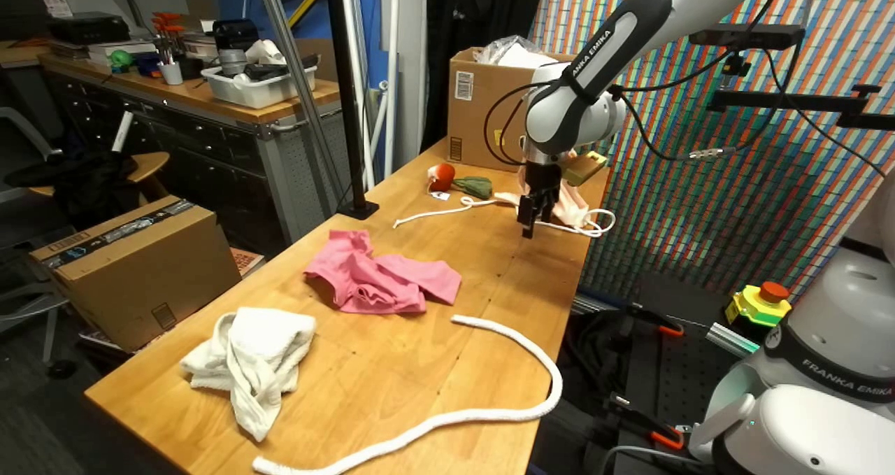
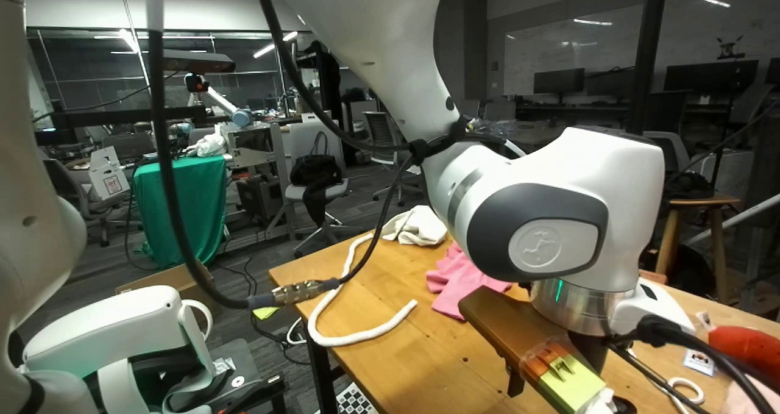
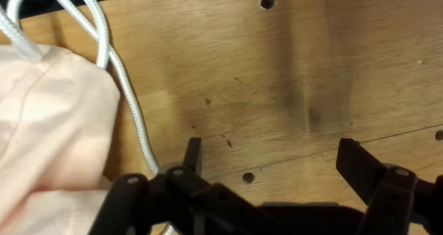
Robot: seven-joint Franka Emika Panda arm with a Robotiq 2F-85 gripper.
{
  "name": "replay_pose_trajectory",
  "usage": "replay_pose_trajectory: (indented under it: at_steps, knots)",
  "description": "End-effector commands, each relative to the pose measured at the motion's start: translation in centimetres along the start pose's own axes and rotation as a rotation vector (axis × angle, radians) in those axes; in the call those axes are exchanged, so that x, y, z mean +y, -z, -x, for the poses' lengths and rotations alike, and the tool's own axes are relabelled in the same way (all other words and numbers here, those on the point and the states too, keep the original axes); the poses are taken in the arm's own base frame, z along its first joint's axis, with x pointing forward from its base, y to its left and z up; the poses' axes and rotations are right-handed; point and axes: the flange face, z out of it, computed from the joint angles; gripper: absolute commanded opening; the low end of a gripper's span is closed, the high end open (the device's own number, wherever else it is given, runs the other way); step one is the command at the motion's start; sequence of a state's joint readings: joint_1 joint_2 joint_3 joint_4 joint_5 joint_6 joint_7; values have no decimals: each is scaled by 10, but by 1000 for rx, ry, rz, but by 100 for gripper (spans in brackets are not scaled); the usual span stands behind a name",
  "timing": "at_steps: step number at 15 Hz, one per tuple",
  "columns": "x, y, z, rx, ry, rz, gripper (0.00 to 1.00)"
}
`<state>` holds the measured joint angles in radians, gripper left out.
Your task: Spread the clothes and the objects across on the table
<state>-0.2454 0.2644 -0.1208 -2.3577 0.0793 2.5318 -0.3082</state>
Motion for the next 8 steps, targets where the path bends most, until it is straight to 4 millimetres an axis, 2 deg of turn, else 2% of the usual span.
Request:
replay_pose_trajectory:
  at_steps: [1, 8]
  knots:
    - [25, 1, 6, 35, 1, 7, 100]
    - [50, -16, 8, 34, -1, -9, 100]
